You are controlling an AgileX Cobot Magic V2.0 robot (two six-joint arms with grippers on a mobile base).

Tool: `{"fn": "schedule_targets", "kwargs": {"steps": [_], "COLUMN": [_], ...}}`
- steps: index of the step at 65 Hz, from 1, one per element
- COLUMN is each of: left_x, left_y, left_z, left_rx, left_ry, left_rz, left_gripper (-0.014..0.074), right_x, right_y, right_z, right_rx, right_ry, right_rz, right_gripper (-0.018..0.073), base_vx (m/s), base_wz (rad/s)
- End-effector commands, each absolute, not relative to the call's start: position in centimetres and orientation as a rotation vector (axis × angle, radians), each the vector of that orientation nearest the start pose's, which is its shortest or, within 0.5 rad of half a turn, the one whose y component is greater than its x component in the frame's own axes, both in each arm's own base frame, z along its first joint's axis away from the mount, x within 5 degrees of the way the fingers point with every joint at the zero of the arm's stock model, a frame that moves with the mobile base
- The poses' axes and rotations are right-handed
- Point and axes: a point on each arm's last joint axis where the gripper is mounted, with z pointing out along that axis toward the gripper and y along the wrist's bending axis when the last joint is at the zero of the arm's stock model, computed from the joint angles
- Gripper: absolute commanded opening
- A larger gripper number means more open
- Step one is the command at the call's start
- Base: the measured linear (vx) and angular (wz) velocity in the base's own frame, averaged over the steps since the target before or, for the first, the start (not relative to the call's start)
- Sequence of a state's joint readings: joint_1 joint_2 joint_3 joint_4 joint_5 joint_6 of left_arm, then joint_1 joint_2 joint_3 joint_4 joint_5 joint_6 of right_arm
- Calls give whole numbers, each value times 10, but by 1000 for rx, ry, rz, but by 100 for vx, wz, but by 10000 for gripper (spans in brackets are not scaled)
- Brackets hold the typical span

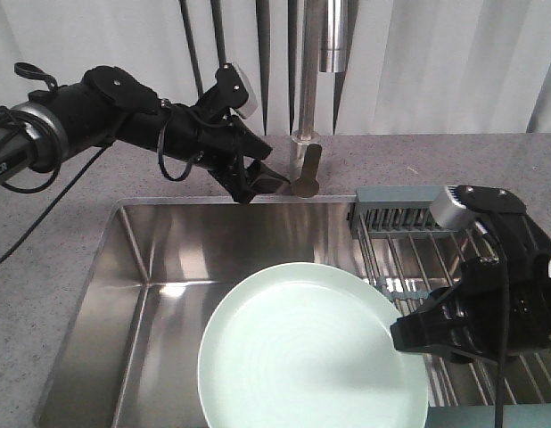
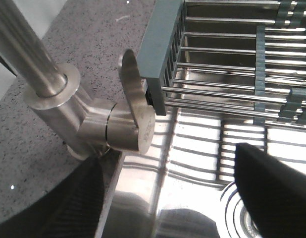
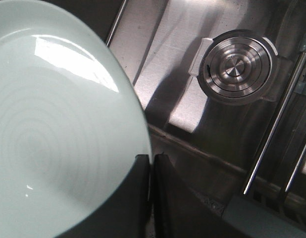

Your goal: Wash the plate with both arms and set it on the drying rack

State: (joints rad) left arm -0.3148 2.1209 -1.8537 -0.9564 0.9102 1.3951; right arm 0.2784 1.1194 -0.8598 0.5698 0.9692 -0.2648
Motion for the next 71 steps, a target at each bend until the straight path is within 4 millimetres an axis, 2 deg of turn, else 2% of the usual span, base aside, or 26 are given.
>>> {"fn": "schedule_targets", "kwargs": {"steps": [1,27,48,71], "left_x": [432,445,440,426], "left_y": [-213,-241,-252,-255], "left_z": [311,306,311,308], "left_rx": [1297,1282,1272,1400], "left_ry": [1666,1590,1504,1479], "left_rz": [-632,-612,-671,-805], "left_gripper": [527,527,527,523], "right_x": [184,184,184,184], "right_y": [96,96,96,96], "right_z": [317,317,317,317], "right_rx": [-399,-399,-399,-399], "right_ry": [2514,2515,2515,2515], "right_rz": [761,762,762,762], "right_gripper": [-7,-7,-7,-7], "base_vx": [0,0,0,0], "base_wz": [0,0,0,0]}}
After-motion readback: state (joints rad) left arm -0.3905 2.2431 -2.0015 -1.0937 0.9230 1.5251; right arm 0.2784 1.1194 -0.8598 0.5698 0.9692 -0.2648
